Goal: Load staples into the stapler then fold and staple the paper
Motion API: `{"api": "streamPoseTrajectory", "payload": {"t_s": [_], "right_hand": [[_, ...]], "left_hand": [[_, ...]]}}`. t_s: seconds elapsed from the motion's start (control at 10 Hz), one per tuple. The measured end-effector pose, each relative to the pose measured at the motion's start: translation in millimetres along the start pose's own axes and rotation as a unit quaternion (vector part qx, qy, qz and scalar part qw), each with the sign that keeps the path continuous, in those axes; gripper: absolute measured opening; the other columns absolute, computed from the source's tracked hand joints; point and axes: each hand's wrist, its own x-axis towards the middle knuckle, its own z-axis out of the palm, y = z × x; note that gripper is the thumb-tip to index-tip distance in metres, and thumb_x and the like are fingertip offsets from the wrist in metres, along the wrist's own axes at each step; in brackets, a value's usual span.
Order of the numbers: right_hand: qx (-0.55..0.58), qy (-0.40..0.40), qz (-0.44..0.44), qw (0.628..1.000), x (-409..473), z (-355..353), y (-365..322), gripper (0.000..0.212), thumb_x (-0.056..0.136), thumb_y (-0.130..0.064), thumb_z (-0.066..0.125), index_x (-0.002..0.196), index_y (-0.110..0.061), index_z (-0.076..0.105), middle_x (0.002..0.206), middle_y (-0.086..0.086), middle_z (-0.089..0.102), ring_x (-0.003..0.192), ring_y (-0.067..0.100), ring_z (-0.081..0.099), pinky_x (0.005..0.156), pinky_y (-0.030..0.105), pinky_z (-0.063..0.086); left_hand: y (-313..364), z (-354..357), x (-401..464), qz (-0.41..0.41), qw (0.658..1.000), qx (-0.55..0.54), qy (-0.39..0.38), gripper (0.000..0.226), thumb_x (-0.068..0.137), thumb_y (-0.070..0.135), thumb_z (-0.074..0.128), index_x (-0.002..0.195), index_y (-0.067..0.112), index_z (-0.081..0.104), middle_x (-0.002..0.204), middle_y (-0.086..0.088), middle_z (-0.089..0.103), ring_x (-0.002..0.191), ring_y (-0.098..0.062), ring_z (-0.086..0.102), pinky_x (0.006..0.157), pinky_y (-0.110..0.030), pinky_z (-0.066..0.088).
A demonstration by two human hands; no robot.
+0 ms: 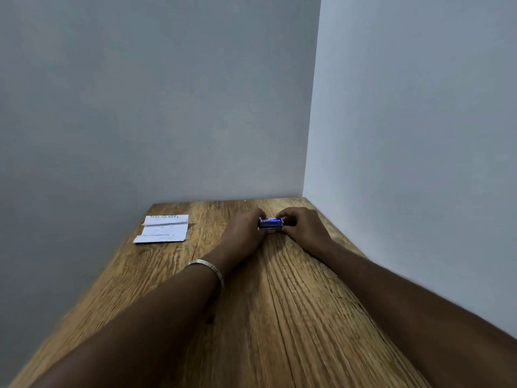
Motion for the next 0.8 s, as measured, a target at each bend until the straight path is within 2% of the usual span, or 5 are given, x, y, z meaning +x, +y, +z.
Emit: {"api": "streamPoseTrajectory", "payload": {"t_s": [0.1, 0.2, 0.3, 0.6, 0.8], "right_hand": [[-0.007, -0.004, -0.005, 1.000, 15, 4, 9, 0.031, 0.081, -0.004, 0.075, 0.108, -0.017, 0.075, 0.101, 0.003, 0.076, 0.088, 0.008, 0.066, 0.074, 0.011, 0.045], [-0.007, -0.001, -0.002, 1.000, 26, 8, 19, 0.031, 0.081, -0.005, 0.076, 0.108, -0.019, 0.074, 0.101, 0.002, 0.076, 0.088, 0.007, 0.067, 0.076, 0.014, 0.047], [-0.013, 0.000, -0.008, 1.000, 35, 12, 26, 0.032, 0.080, -0.006, 0.077, 0.108, -0.021, 0.074, 0.101, 0.000, 0.076, 0.086, 0.004, 0.064, 0.073, 0.009, 0.043], [-0.018, 0.006, -0.018, 1.000, 35, 15, 27, 0.038, 0.080, -0.005, 0.076, 0.115, -0.021, 0.072, 0.106, 0.003, 0.076, 0.086, 0.004, 0.063, 0.076, 0.012, 0.043], [-0.018, 0.007, -0.006, 1.000, 31, 15, 24, 0.057, 0.082, -0.006, 0.074, 0.134, -0.022, 0.059, 0.123, 0.010, 0.070, 0.110, 0.020, 0.067, 0.086, 0.022, 0.047]], "left_hand": [[-5, 9, 13, 0.000, 1.000, 0.012, 0.011, 0.029, 0.090, 0.022, 0.065, 0.117, 0.015, 0.063, 0.107, -0.008, 0.070, 0.091, -0.021, 0.063, 0.073, -0.032, 0.051], [-7, 16, 22, -0.005, 1.000, 0.017, 0.015, 0.028, 0.091, 0.025, 0.063, 0.117, 0.016, 0.062, 0.107, -0.007, 0.070, 0.093, -0.023, 0.063, 0.072, -0.035, 0.052], [-10, 21, 29, -0.010, 1.000, 0.025, 0.014, 0.029, 0.091, 0.024, 0.062, 0.119, 0.017, 0.061, 0.110, -0.008, 0.070, 0.096, -0.024, 0.064, 0.080, -0.041, 0.056], [-9, 21, 28, -0.010, 0.999, 0.028, 0.018, 0.028, 0.090, 0.022, 0.063, 0.118, 0.017, 0.062, 0.109, -0.009, 0.070, 0.094, -0.024, 0.065, 0.079, -0.043, 0.057], [-6, 19, 25, 0.004, 0.999, 0.027, 0.018, 0.035, 0.092, 0.027, 0.062, 0.125, 0.017, 0.059, 0.118, -0.010, 0.068, 0.103, -0.026, 0.062, 0.084, -0.042, 0.055]]}}
